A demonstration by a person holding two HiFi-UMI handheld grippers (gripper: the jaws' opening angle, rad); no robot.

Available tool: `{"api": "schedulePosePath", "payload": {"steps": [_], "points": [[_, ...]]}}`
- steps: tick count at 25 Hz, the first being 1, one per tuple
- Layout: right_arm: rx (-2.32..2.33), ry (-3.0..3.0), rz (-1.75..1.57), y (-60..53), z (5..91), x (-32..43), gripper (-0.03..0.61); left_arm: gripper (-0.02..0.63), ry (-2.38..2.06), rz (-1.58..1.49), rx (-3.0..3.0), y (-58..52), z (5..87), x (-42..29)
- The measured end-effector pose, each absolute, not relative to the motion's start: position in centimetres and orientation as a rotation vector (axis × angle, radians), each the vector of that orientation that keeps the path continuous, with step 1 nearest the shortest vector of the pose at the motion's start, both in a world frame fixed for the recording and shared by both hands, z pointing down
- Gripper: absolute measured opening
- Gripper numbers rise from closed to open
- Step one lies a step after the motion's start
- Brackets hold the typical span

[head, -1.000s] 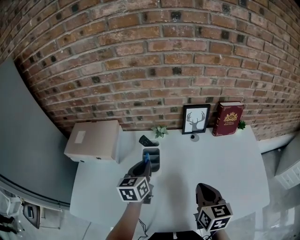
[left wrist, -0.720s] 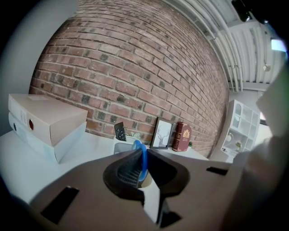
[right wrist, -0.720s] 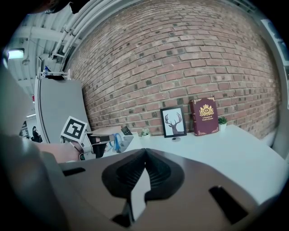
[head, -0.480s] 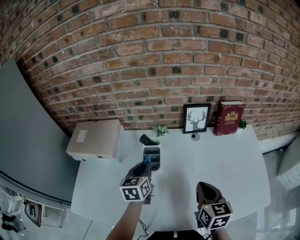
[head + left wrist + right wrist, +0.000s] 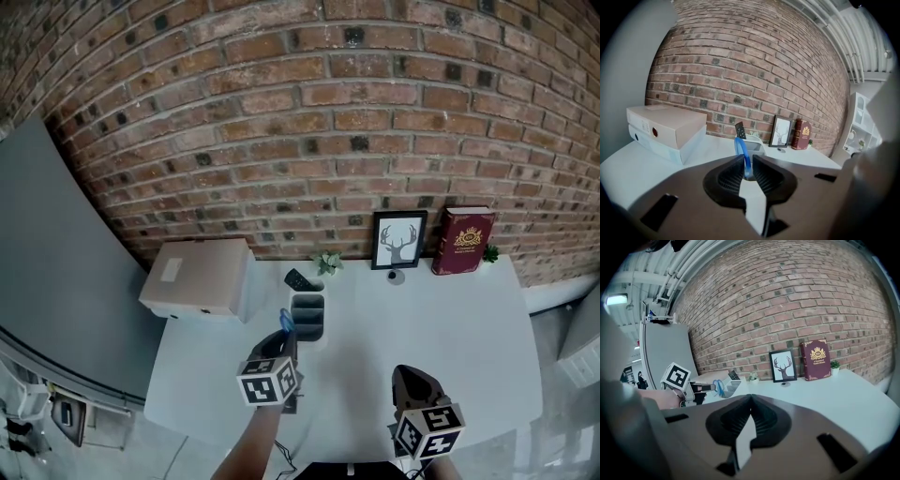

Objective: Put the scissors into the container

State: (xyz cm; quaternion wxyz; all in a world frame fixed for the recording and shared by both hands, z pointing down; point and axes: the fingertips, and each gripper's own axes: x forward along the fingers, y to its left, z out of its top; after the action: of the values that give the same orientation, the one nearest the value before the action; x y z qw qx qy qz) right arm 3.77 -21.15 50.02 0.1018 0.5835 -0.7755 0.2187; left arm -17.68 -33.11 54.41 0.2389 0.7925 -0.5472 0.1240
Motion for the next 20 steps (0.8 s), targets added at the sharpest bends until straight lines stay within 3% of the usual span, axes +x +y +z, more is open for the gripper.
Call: {"api": "schedulePosePath", "payload": {"steps": [20], "points": [[1.577, -2.373, 0.639, -20.8, 50.8, 1.8, 0.0, 0.032, -1.556, 0.381, 2.074, -26.5, 56.4, -20.0]]}}
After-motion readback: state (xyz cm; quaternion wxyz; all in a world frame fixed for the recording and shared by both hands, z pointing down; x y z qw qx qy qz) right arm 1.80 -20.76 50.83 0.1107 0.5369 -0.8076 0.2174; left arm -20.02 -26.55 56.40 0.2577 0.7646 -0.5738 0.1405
